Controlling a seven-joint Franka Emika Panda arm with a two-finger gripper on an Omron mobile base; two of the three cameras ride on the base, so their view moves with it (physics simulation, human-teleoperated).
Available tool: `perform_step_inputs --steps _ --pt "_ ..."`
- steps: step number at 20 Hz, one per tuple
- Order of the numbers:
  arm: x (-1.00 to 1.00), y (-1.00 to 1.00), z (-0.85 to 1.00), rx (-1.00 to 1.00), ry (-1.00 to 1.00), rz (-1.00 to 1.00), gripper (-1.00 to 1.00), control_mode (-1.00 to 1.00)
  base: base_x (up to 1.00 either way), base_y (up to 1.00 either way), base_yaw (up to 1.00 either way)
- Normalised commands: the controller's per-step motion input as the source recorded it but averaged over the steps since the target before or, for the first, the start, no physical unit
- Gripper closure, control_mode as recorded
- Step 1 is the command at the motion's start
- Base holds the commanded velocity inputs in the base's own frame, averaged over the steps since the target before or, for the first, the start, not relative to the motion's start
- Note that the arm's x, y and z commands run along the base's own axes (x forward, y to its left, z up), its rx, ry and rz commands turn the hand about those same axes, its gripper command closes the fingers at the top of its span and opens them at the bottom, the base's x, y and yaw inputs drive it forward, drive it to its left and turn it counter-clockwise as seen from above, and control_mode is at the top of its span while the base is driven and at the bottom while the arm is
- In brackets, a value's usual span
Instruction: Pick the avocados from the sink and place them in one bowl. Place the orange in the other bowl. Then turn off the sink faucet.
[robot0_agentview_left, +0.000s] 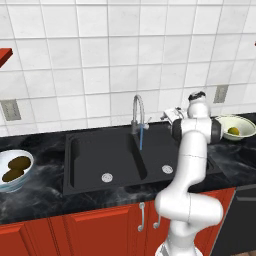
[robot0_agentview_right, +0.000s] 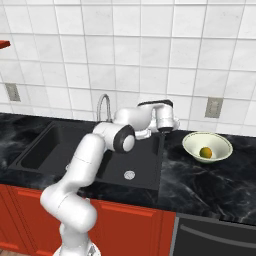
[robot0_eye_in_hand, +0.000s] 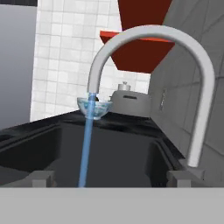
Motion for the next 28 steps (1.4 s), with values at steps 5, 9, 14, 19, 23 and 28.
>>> perform_step_inputs --steps 5,9,14,19,23,28 --pt "0.19 0.36 -0.28 -0.03 -0.05 0.0 -1.0 -1.0 0.0 0.0 0.0" --pt "0.19 0.21 -0.07 -0.01 -0.03 0.0 -1.0 -1.0 0.0 0.0 0.0" --pt "0.27 0.03 -0.02 0.0 0.0 0.0 -1.0 -1.0 0.0 0.0 0.0" --pt "0.26 -0.05 -0.1 0.0 0.05 -0.07 -1.0 -1.0 0.0 0.0 0.0" --pt "0.24 -0.02 -0.13 0.0 0.06 -0.1 -1.0 -1.0 0.0 0.0 0.0" --pt "0.28 0.0 -0.16 0.0 0.06 -0.1 -1.0 -1.0 0.0 0.0 0.0"
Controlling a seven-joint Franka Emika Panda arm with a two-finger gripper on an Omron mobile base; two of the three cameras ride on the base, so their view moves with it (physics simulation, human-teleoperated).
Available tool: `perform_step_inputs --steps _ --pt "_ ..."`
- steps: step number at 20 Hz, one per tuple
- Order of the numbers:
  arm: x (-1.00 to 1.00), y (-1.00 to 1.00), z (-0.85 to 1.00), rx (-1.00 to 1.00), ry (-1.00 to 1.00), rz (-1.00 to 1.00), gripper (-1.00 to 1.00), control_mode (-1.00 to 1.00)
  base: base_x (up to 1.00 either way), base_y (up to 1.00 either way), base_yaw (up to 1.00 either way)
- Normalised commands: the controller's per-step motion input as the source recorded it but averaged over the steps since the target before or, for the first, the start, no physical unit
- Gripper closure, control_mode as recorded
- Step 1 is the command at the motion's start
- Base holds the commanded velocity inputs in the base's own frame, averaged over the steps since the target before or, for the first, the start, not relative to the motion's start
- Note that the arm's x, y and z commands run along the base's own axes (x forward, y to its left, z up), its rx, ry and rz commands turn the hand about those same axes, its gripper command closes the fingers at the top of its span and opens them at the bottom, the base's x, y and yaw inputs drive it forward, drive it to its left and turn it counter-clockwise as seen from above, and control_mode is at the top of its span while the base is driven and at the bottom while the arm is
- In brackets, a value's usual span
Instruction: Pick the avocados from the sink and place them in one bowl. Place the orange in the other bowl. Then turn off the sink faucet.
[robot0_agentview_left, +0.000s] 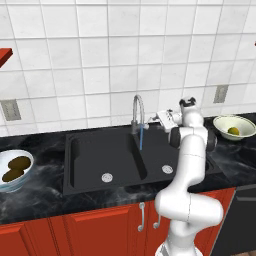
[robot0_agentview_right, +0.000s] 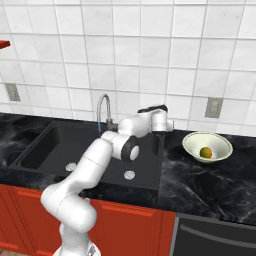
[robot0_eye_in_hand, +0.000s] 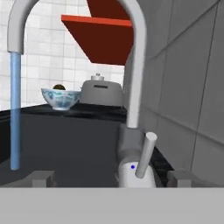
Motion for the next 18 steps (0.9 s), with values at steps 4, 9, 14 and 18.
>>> perform_step_inputs --steps 4,9,14,18 --pt "0.31 0.0 -0.26 0.0 0.04 -0.1 -1.0 -1.0 0.0 0.0 0.0" --pt "0.39 0.0 -0.23 0.0 0.03 -0.08 -1.0 -1.0 0.0 0.0 0.0" --pt "0.39 0.01 -0.07 0.0 0.02 -0.03 -1.0 -1.0 0.0 0.0 0.0" --pt "0.26 0.24 0.0 0.0 0.0 0.0 -1.0 -1.0 0.0 0.0 0.0"
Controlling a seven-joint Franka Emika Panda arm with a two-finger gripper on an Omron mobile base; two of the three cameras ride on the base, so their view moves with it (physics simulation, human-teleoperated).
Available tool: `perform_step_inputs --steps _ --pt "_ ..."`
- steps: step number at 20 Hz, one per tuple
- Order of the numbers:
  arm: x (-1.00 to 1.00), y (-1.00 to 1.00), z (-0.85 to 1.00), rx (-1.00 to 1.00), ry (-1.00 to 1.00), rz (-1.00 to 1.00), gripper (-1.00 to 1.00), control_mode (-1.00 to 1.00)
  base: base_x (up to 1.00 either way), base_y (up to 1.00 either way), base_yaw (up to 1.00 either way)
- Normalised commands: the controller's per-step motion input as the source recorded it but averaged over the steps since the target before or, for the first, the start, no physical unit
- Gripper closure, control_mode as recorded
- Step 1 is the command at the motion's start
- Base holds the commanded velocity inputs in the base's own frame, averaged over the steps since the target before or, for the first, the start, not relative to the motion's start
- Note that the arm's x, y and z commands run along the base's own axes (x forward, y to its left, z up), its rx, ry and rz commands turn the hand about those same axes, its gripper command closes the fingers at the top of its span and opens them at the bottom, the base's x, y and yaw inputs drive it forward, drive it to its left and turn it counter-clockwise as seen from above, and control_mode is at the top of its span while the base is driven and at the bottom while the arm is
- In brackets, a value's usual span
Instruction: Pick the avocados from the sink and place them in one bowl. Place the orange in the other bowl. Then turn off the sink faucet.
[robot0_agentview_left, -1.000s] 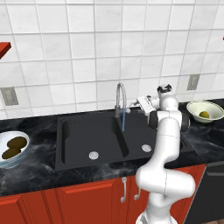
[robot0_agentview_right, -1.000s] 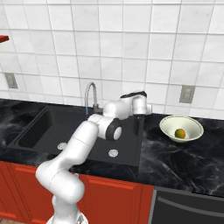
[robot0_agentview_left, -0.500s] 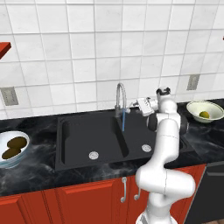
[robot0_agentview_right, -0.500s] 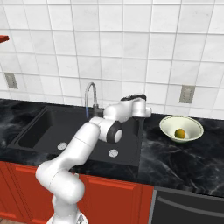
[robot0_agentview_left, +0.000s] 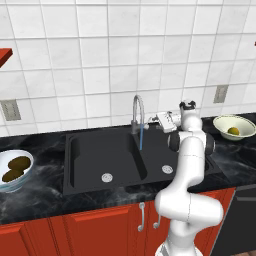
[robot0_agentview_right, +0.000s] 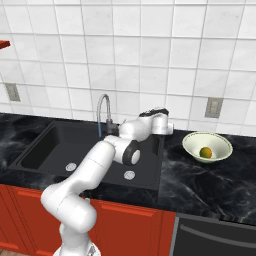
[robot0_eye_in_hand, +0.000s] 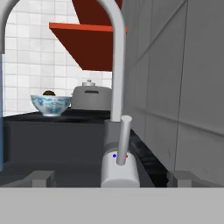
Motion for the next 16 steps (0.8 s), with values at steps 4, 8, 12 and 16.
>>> perform_step_inputs --steps 4,8,12,16 --pt "0.26 0.46 0.0 0.0 0.0 0.0 -1.0 -1.0 0.0 0.0 0.0" --pt "0.21 0.56 0.0 0.0 0.0 0.0 -1.0 -1.0 0.0 0.0 0.0" --pt "0.16 0.61 0.0 0.0 0.0 0.0 -1.0 -1.0 0.0 0.0 0.0" --pt "0.05 0.65 0.0 0.0 0.0 0.01 -1.0 -1.0 0.0 0.0 0.0"
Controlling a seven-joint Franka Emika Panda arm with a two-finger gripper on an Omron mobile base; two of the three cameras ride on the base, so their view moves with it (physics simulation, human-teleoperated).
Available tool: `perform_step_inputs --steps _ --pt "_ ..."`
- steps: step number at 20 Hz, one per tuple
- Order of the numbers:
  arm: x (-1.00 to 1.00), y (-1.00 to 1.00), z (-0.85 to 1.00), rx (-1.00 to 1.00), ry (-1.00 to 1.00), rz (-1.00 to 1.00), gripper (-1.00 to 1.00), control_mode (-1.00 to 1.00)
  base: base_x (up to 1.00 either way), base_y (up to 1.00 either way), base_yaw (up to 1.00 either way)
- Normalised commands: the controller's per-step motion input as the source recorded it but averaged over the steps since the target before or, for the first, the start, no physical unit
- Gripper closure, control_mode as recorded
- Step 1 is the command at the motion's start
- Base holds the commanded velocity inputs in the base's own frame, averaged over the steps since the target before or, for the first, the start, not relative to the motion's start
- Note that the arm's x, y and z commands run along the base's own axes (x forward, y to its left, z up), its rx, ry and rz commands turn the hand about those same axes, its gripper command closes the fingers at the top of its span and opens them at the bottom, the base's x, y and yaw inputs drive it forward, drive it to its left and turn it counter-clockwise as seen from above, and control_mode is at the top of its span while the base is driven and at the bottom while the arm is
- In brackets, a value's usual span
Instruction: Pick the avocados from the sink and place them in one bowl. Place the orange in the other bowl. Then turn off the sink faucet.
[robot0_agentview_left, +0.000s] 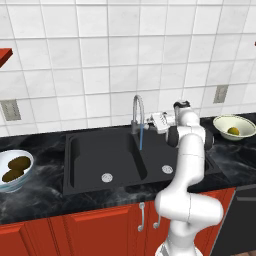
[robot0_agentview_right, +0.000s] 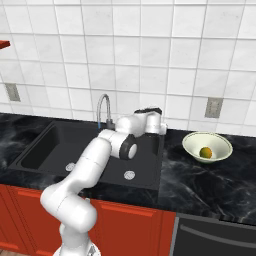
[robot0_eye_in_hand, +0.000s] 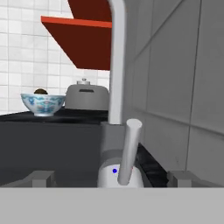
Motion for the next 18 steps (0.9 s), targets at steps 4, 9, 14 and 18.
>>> perform_step_inputs --steps 4,9,14,18 --pt "0.0 0.62 0.07 -0.02 0.0 0.04 -1.0 -1.0 0.0 0.0 0.0" --pt "-0.02 0.49 0.22 -0.05 0.0 0.07 -1.0 -1.0 0.0 0.0 0.0" --pt "-0.05 0.52 0.28 -0.06 -0.01 0.07 -1.0 -1.0 0.0 0.0 0.0" --pt "-0.06 0.59 0.33 -0.07 -0.02 0.07 -1.0 -1.0 0.0 0.0 0.0"
